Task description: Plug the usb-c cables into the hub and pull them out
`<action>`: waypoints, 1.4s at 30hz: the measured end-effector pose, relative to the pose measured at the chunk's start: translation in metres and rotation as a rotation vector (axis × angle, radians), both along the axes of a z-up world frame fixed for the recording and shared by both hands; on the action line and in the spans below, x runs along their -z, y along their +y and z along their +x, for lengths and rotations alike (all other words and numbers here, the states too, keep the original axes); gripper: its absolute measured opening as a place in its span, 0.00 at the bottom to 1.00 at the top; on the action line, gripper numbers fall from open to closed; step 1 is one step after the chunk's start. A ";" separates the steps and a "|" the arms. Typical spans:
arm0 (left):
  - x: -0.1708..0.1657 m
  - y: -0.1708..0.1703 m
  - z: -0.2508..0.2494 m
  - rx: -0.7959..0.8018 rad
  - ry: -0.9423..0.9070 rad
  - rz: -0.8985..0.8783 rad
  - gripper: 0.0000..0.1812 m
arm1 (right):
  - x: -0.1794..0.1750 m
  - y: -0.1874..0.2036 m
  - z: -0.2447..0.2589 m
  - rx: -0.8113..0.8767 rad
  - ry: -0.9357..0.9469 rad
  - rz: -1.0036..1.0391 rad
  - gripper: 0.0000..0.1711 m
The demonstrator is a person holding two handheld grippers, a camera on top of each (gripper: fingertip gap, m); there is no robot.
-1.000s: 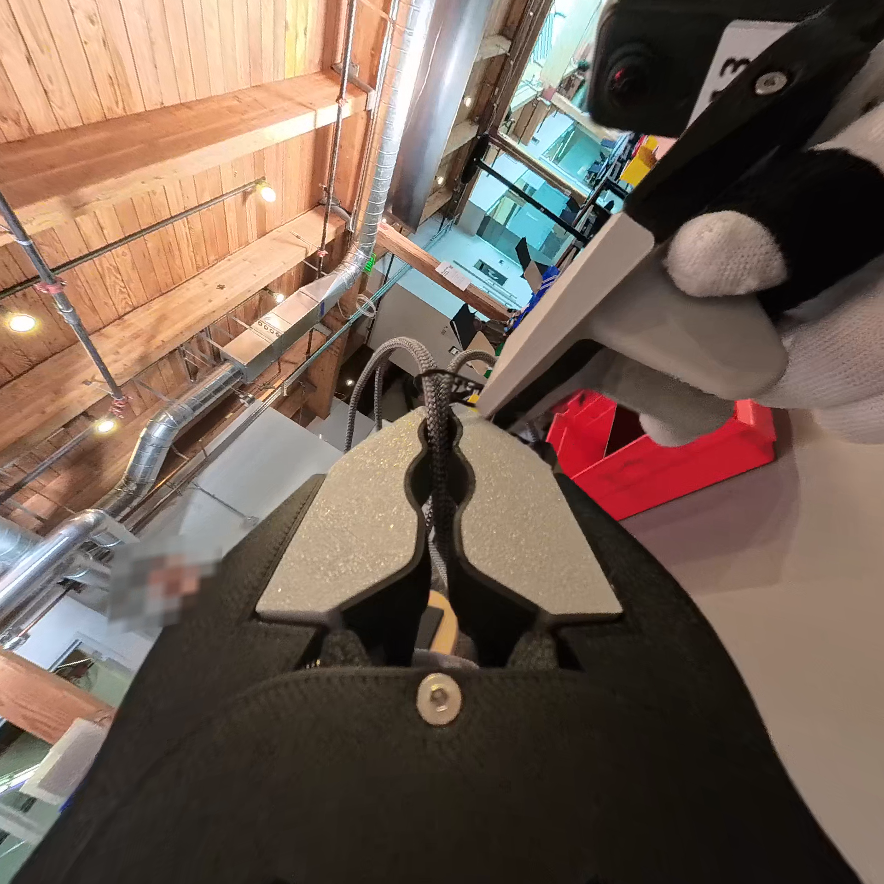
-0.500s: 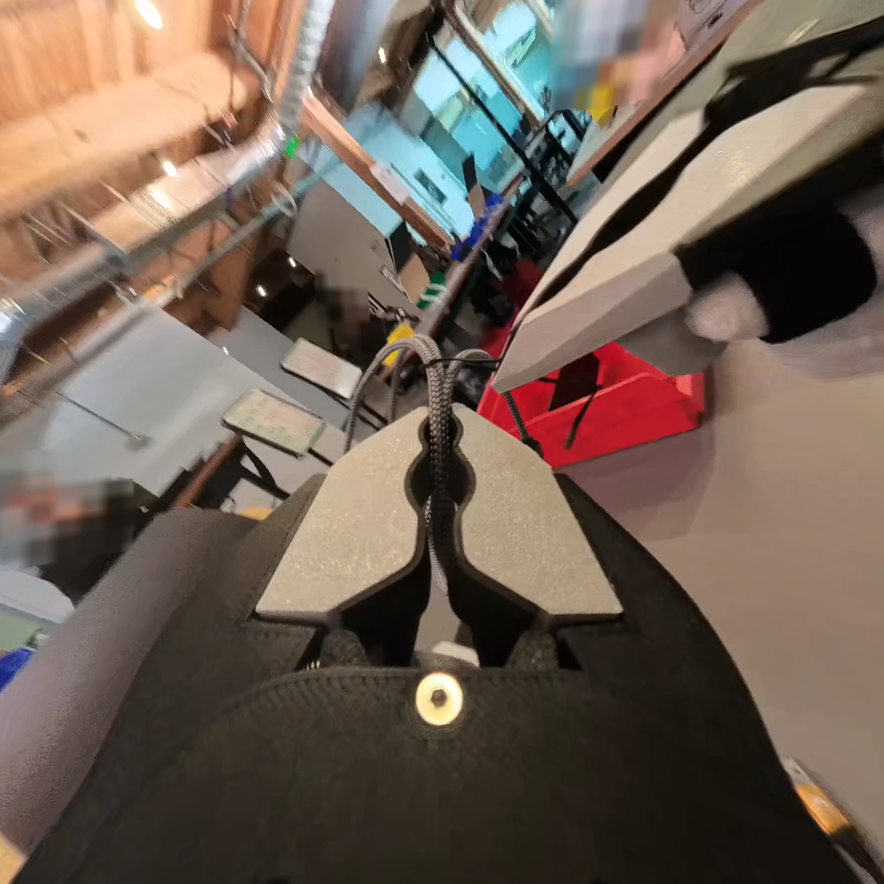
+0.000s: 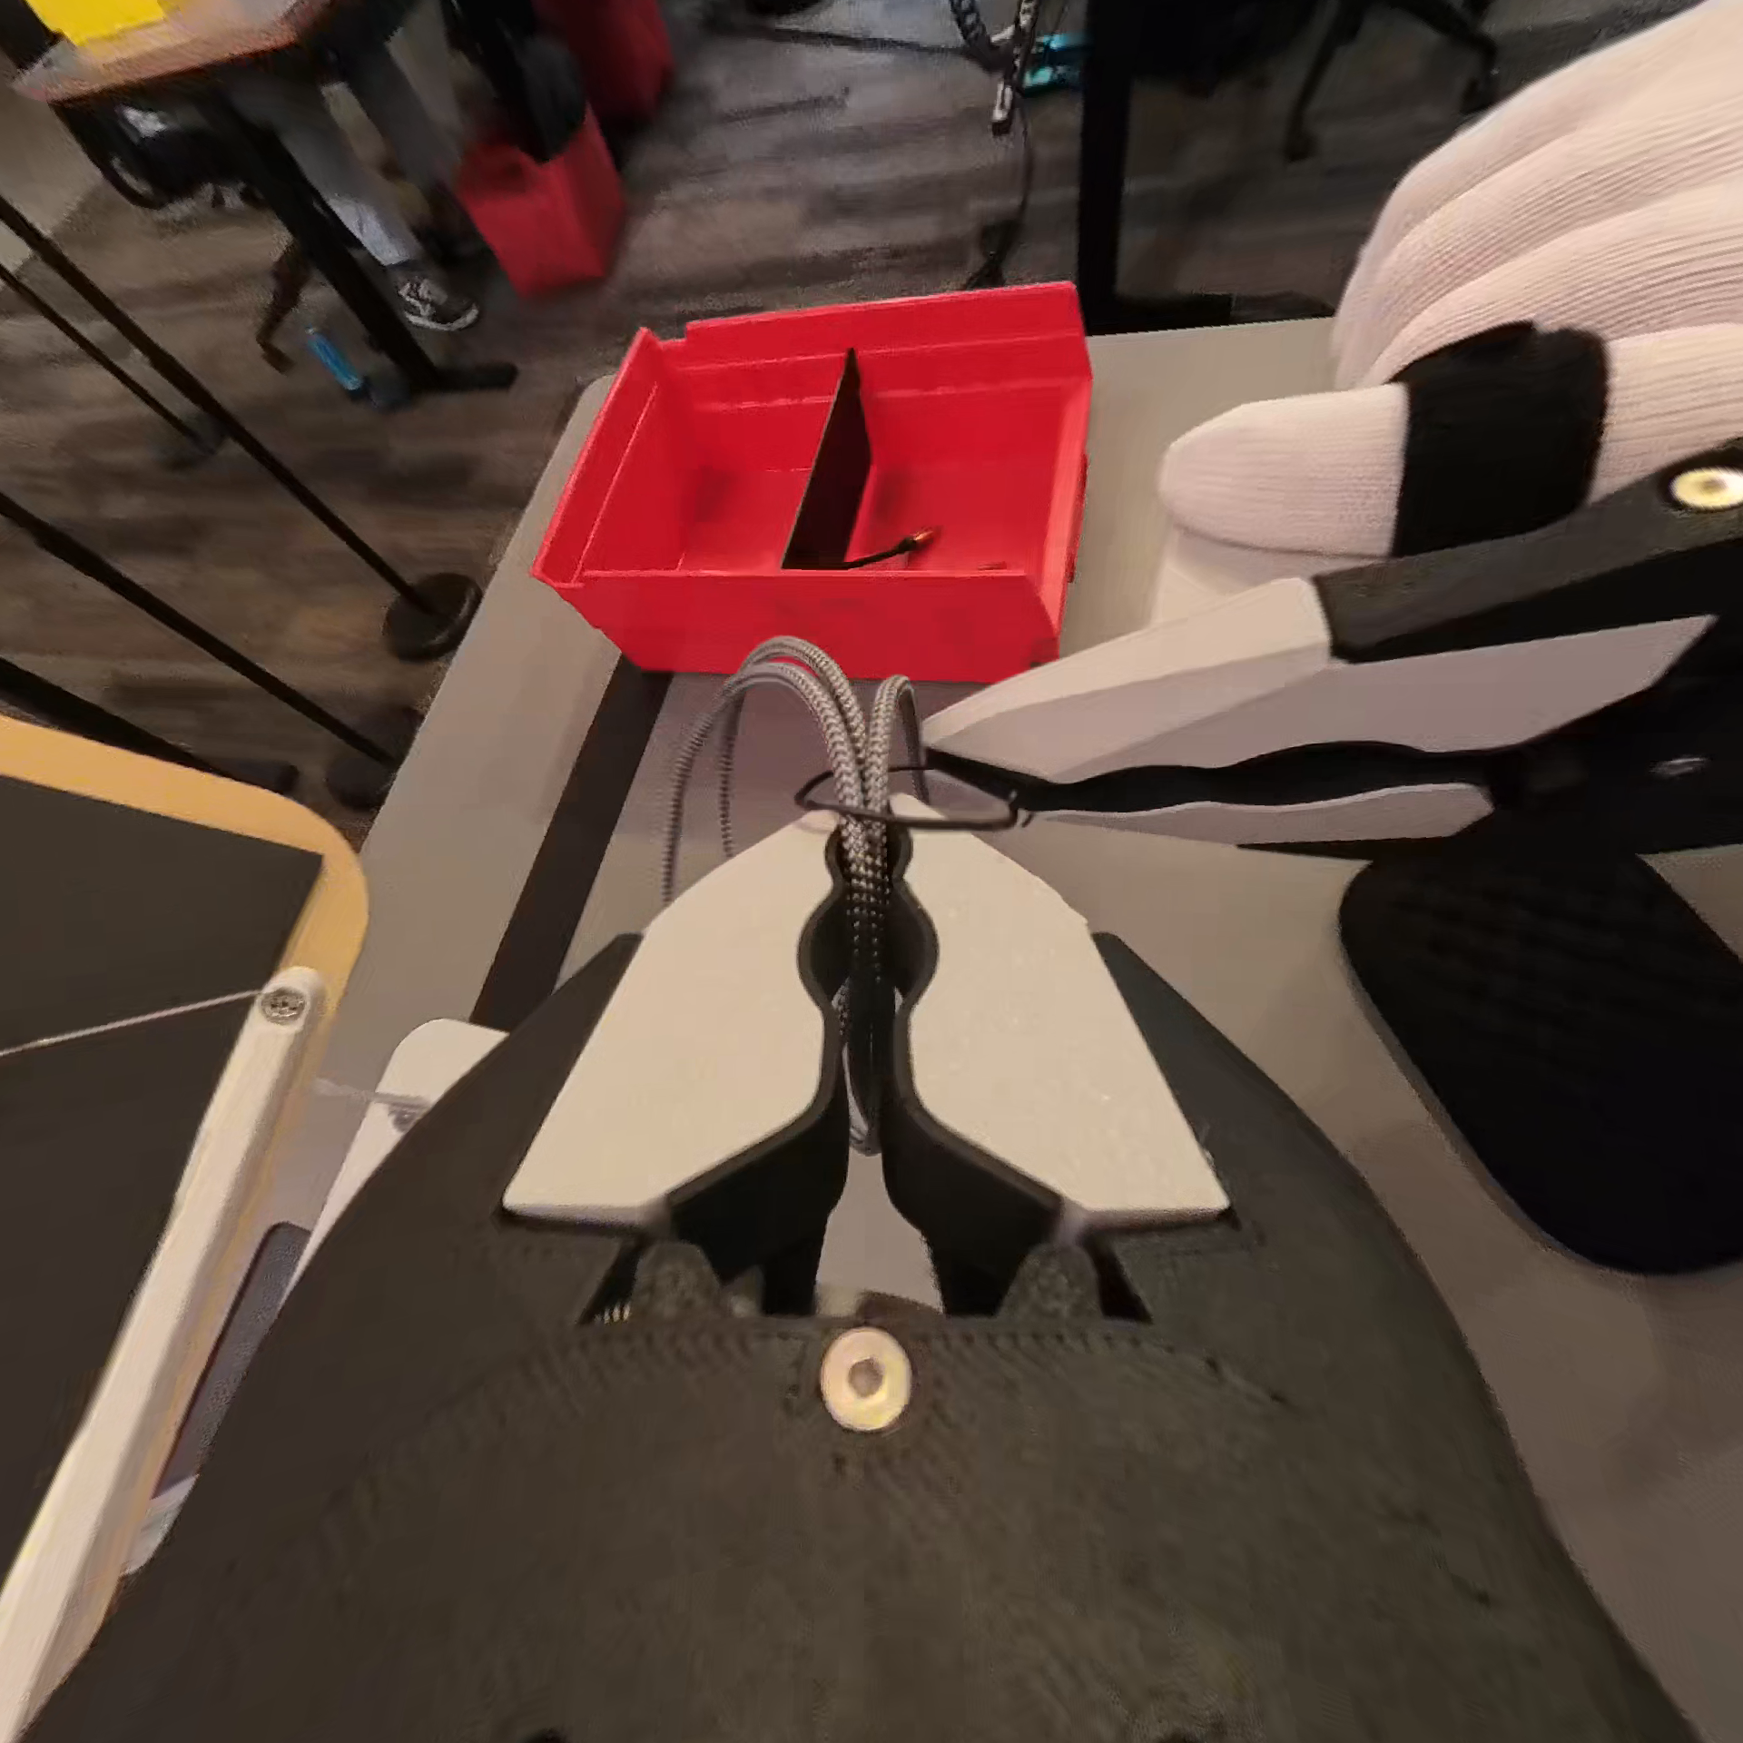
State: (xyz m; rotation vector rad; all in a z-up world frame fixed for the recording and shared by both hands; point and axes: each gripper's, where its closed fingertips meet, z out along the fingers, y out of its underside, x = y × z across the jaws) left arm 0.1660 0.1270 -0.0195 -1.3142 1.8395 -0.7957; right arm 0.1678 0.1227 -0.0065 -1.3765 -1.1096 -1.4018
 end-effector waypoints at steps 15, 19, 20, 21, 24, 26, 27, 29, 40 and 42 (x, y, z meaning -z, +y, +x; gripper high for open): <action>-0.038 0.007 0.004 -0.085 -0.307 0.549 0.01 | -0.017 -0.007 -0.006 -0.148 0.524 0.029 0.19; -0.048 0.003 0.005 -0.089 -0.378 0.677 0.01 | -0.019 -0.017 -0.012 -0.246 0.786 -0.013 0.20; -0.051 0.003 0.004 -0.099 -0.395 0.714 0.01 | -0.022 -0.020 -0.014 -0.275 0.873 -0.015 0.20; -0.054 0.003 0.004 -0.105 -0.411 0.765 0.01 | -0.026 -0.024 -0.015 -0.313 0.971 -0.011 0.22; -0.064 0.000 0.003 -0.114 -0.468 0.854 0.01 | -0.042 -0.039 -0.015 -0.447 1.296 -0.003 0.23; -0.069 -0.001 0.002 -0.122 -0.496 0.927 0.01 | -0.055 -0.049 -0.013 -0.532 1.475 0.012 0.25; -0.070 -0.002 0.002 -0.125 -0.504 0.943 0.01 | -0.060 -0.052 -0.012 -0.561 1.546 0.018 0.28; -0.074 -0.005 0.002 -0.120 -0.530 0.995 0.01 | -0.066 -0.056 -0.018 -0.651 1.711 -0.037 0.32; -0.086 -0.022 0.005 -0.106 -0.600 1.220 0.01 | -0.066 -0.036 -0.026 -0.797 2.029 -0.161 0.39; -0.086 -0.025 0.006 -0.101 -0.601 1.235 0.01 | -0.071 -0.036 -0.025 -0.824 2.051 -0.161 0.34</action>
